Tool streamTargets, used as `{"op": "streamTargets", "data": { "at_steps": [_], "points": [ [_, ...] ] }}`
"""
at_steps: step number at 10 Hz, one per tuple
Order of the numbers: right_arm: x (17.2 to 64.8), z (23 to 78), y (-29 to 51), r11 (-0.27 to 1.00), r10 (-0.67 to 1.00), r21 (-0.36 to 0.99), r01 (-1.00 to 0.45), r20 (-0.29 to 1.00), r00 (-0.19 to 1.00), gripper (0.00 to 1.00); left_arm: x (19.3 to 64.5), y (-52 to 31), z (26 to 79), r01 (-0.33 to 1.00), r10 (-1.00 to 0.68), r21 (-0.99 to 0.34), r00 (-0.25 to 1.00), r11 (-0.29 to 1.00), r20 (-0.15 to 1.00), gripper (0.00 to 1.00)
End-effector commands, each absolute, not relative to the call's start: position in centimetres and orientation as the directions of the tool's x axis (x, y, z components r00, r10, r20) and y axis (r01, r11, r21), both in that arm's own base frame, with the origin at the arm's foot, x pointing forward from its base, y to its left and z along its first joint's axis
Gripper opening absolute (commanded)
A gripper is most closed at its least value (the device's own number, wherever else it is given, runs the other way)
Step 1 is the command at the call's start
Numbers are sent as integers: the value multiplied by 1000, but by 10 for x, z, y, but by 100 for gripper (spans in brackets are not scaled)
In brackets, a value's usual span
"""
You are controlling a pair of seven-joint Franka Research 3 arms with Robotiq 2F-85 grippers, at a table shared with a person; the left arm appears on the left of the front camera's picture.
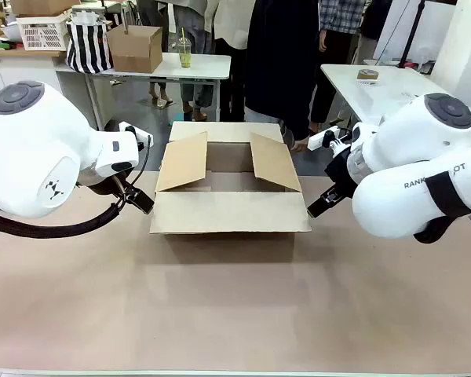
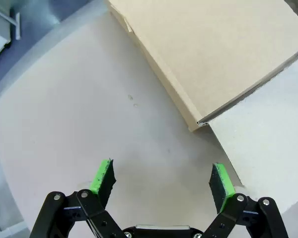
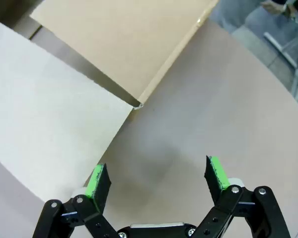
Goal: Pack the gift set into the box.
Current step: Place both hands on the side flaps of the Package Box and spread them outward.
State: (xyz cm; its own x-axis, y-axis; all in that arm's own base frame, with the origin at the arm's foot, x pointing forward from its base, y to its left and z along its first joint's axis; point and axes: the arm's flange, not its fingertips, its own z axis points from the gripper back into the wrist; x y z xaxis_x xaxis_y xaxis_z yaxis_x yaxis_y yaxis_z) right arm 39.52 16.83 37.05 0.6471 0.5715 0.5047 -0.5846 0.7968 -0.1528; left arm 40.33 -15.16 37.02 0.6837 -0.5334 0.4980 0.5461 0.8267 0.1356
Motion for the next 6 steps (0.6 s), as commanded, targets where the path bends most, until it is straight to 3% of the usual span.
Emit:
{"op": "streamTargets", "data": {
  "at_steps": [1, 6],
  "points": [
    [395, 371, 168, 797, 572, -153, -585, 505, 647, 100, 403, -152, 370, 546, -533, 136, 684, 827, 498, 100],
    [395, 371, 168, 797, 572, -153, -585, 505, 647, 100, 403, -152, 370, 546, -533, 136, 684, 827, 498, 100]
  ]
}}
